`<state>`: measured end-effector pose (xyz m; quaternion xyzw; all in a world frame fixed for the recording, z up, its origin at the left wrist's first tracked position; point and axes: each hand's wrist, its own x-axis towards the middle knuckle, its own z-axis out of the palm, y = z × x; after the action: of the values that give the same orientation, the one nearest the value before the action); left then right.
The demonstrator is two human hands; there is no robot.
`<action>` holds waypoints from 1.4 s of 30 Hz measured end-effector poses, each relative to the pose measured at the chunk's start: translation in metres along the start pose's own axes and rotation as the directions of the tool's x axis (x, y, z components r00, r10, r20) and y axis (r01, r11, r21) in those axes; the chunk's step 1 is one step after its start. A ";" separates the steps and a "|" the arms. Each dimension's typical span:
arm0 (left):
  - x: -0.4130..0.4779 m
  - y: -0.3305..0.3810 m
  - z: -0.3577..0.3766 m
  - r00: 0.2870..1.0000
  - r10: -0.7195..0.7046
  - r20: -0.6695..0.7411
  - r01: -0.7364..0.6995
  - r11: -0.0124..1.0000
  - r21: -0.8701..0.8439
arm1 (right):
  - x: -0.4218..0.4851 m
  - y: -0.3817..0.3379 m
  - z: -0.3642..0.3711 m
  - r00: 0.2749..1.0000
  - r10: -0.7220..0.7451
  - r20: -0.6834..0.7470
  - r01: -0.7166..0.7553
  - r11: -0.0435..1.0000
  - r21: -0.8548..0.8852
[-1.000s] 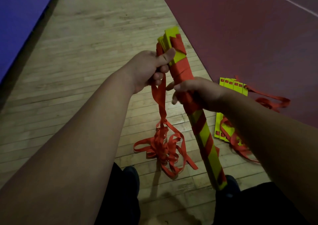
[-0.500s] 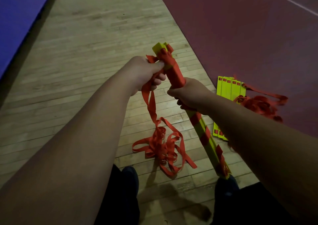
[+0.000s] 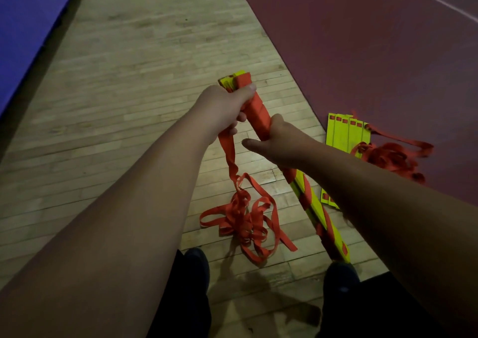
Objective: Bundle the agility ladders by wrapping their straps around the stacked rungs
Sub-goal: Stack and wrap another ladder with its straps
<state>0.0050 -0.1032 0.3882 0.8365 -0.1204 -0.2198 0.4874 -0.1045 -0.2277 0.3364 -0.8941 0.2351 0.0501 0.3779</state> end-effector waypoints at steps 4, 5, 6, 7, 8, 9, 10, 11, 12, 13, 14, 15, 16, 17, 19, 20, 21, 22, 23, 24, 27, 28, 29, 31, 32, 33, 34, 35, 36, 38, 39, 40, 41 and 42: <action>0.004 0.001 -0.012 0.994 0.060 0.091 -0.049 0.991 -0.125 | -0.004 0.001 -0.020 0.987 -0.083 0.140 0.034 0.945 0.325; 0.003 0.002 -0.014 0.988 0.089 0.128 -0.067 0.984 -0.165 | -0.005 0.002 -0.025 0.979 -0.099 0.176 0.017 0.909 0.416; 0.001 0.004 -0.014 0.980 0.116 0.163 -0.081 0.976 -0.204 | -0.007 0.005 -0.029 0.969 -0.107 0.223 -0.018 0.868 0.496; 0.000 0.006 -0.014 0.972 0.136 0.193 -0.088 0.967 -0.238 | -0.008 0.008 -0.032 0.950 -0.118 0.288 -0.067 0.825 0.562; -0.002 0.007 -0.013 0.964 0.149 0.219 -0.090 0.962 -0.259 | -0.009 0.010 -0.033 0.920 -0.144 0.363 -0.122 0.778 0.616; -0.003 0.008 -0.012 0.957 0.155 0.246 -0.086 0.959 -0.268 | -0.011 0.012 -0.033 0.882 -0.182 0.434 -0.171 0.736 0.655; -0.004 0.009 -0.011 0.950 0.151 0.275 -0.076 0.961 -0.266 | -0.011 0.013 -0.033 0.851 -0.212 0.481 -0.203 0.713 0.672; -0.004 0.009 -0.011 0.943 0.143 0.302 -0.064 0.965 -0.256 | -0.012 0.013 -0.033 0.837 -0.220 0.500 -0.211 0.713 0.668; -0.004 0.008 -0.012 0.937 0.132 0.322 -0.054 0.969 -0.240 | -0.012 0.013 -0.032 0.841 -0.215 0.497 -0.201 0.728 0.655; -0.004 0.008 -0.012 0.936 0.118 0.331 -0.047 0.976 -0.214 | -0.011 0.013 -0.030 0.850 -0.208 0.484 -0.182 0.746 0.640; -0.004 0.007 -0.014 0.940 0.098 0.327 -0.040 0.983 -0.180 | -0.010 0.014 -0.028 0.863 -0.195 0.466 -0.165 0.764 0.624; -0.003 0.006 -0.016 0.944 0.075 0.321 -0.030 0.989 -0.143 | -0.008 0.015 -0.026 0.875 -0.177 0.451 -0.154 0.781 0.605; -0.002 0.006 -0.017 0.944 0.050 0.326 -0.014 0.993 -0.113 | -0.007 0.016 -0.025 0.885 -0.157 0.438 -0.148 0.797 0.586; -0.001 0.004 -0.019 0.937 0.029 0.348 0.005 0.995 -0.097 | -0.006 0.018 -0.024 0.892 -0.139 0.430 -0.147 0.810 0.568; -0.001 0.002 -0.021 0.913 0.016 0.407 0.023 0.996 -0.089 | -0.004 0.022 -0.023 0.899 -0.118 0.422 -0.150 0.823 0.548; -0.001 0.001 -0.021 0.907 0.017 0.421 0.023 0.996 -0.090 | -0.003 0.024 -0.023 0.900 -0.115 0.420 -0.151 0.822 0.549; -0.001 0.001 -0.021 0.907 0.020 0.421 0.020 0.996 -0.092 | -0.002 0.025 -0.023 0.902 -0.111 0.417 -0.154 0.820 0.551; -0.001 0.002 -0.021 0.912 0.022 0.410 0.018 0.996 -0.092 | -0.001 0.026 -0.023 0.903 -0.108 0.415 -0.156 0.818 0.553; -0.002 0.003 -0.020 0.920 0.017 0.391 0.019 0.996 -0.088 | 0.000 0.025 -0.023 0.906 -0.105 0.410 -0.154 0.820 0.551; -0.003 0.004 -0.020 0.930 0.007 0.368 0.025 0.996 -0.080 | 0.000 0.024 -0.022 0.912 -0.100 0.399 -0.148 0.824 0.546; -0.002 0.003 -0.020 0.952 -0.038 0.305 0.059 0.997 -0.058 | 0.001 0.018 -0.014 0.948 -0.054 0.314 -0.111 0.867 0.486; -0.001 0.002 -0.020 0.956 -0.056 0.288 0.076 0.995 -0.060 | 0.001 0.016 -0.010 0.963 -0.035 0.269 -0.093 0.889 0.448; 0.000 0.001 -0.019 0.961 -0.074 0.266 0.096 0.993 -0.071 | 0.001 0.013 -0.006 0.975 -0.018 0.222 -0.075 0.912 0.404; 0.003 0.000 -0.018 0.970 -0.117 0.215 0.143 0.984 -0.109 | 0.002 0.011 0.001 0.991 0.003 0.137 -0.046 0.950 0.307; 0.005 -0.001 -0.017 0.971 -0.137 0.194 0.162 0.980 -0.119 | 0.003 0.012 0.004 0.994 0.013 0.110 -0.041 0.965 0.259; 0.006 -0.003 -0.016 0.972 -0.152 0.180 0.176 0.977 -0.121 | 0.004 0.013 0.007 0.995 0.026 0.100 -0.048 0.975 0.218; 0.007 -0.005 -0.015 0.971 -0.166 0.172 0.188 0.975 -0.120 | 0.005 0.014 0.009 0.993 0.043 0.106 -0.063 0.980 0.190; 0.008 -0.007 -0.013 0.971 -0.175 0.161 0.194 0.974 -0.115 | 0.006 0.014 0.010 0.991 0.062 0.119 -0.083 0.981 0.177; 0.008 -0.009 -0.012 0.973 -0.176 0.147 0.192 0.976 -0.104 | 0.006 0.015 0.011 0.989 0.077 0.128 -0.099 0.980 0.174; 0.010 -0.010 -0.011 0.981 -0.151 0.125 0.162 0.984 -0.080 | 0.008 0.014 0.010 0.988 0.086 0.127 -0.107 0.979 0.171; 0.009 -0.010 -0.010 0.984 -0.133 0.119 0.142 0.987 -0.069 | 0.009 0.014 0.009 0.988 0.086 0.126 -0.106 0.981 0.164; 0.008 -0.009 -0.010 0.987 -0.119 0.111 0.125 0.991 -0.050 | 0.010 0.014 0.008 0.989 0.084 0.122 -0.102 0.983 0.149; 0.008 -0.008 -0.008 0.990 -0.105 0.094 0.107 0.994 -0.019 | 0.009 0.013 0.008 0.990 0.082 0.113 -0.096 0.987 0.125; 0.006 -0.007 -0.007 0.994 -0.090 0.067 0.089 0.996 0.020 | 0.009 0.013 0.009 0.992 0.076 0.097 -0.085 0.992 0.094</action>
<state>0.0140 -0.0970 0.3841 0.8373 -0.1010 -0.2686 0.4653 -0.1018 -0.2327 0.3189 -0.8610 0.2551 0.0955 0.4296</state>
